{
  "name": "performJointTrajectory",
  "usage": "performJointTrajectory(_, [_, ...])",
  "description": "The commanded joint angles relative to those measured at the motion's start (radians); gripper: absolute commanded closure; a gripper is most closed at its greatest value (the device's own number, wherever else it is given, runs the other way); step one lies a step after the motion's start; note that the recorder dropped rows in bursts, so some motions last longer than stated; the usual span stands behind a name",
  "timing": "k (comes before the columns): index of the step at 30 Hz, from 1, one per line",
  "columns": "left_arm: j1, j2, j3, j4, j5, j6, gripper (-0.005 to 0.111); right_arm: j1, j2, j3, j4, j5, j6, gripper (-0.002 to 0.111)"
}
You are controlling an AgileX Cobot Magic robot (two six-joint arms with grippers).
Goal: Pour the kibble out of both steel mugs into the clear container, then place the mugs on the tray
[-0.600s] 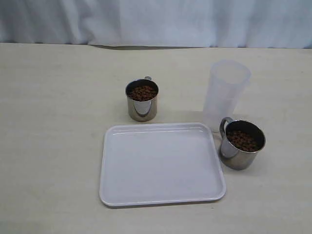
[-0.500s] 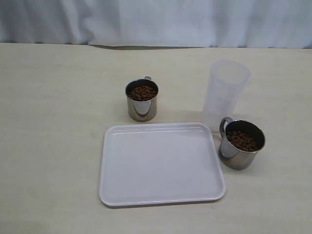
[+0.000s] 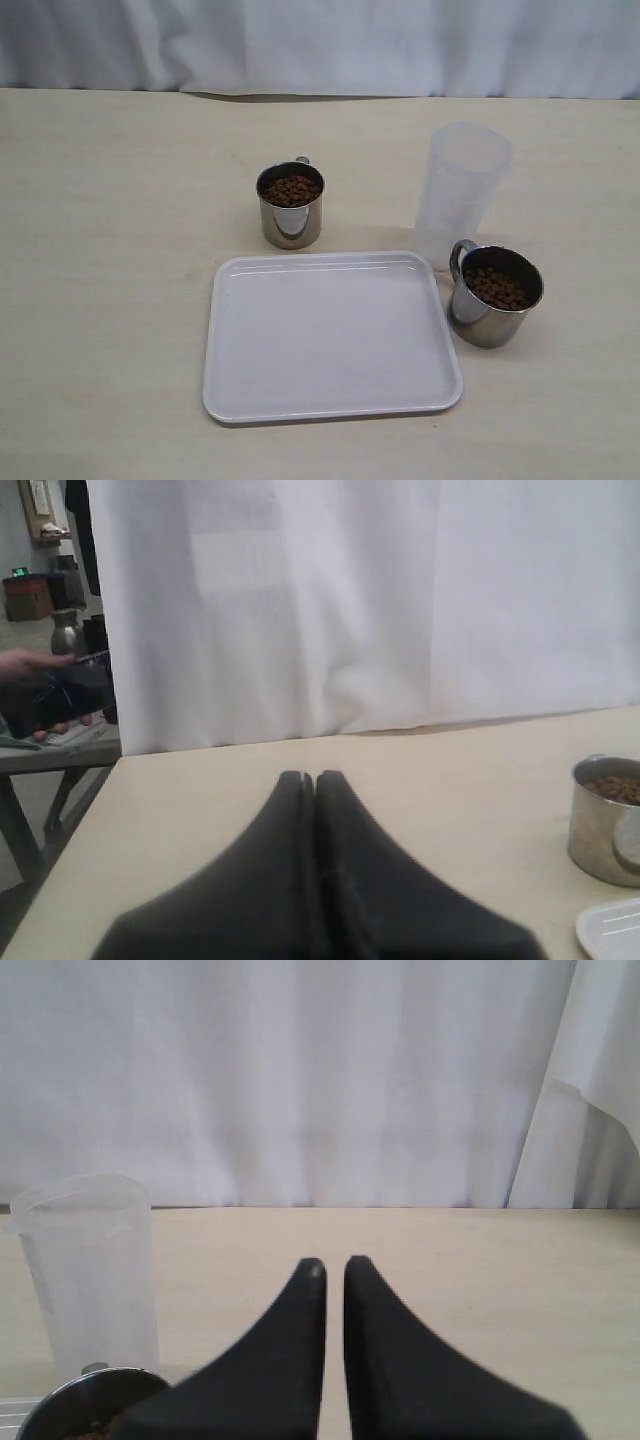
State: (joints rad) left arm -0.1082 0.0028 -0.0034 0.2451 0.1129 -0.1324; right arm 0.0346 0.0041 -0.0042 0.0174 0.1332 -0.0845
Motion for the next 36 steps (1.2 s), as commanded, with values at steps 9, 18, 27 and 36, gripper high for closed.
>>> performJointTrajectory(9, [-0.008, -0.003, 0.003, 0.032, -0.013, 0.030, 0.107, 0.003, -0.004, 0.004, 0.002, -0.001, 0.001, 0.103])
performJointTrajectory(18, [-0.008, -0.003, 0.003, -0.102, -0.079, 0.019, 0.107, 0.003, -0.004, 0.004, 0.002, -0.001, 0.001, 0.103])
performJointTrajectory(27, [-0.008, -0.003, 0.003, -0.143, -0.066, 0.019, 0.107, 0.003, -0.004, 0.004, 0.002, -0.001, 0.001, 0.103])
performJointTrajectory(36, [-0.008, -0.003, 0.003, -0.275, -0.167, 0.019, 0.107, 0.003, -0.004, 0.004, 0.002, -0.001, 0.001, 0.103])
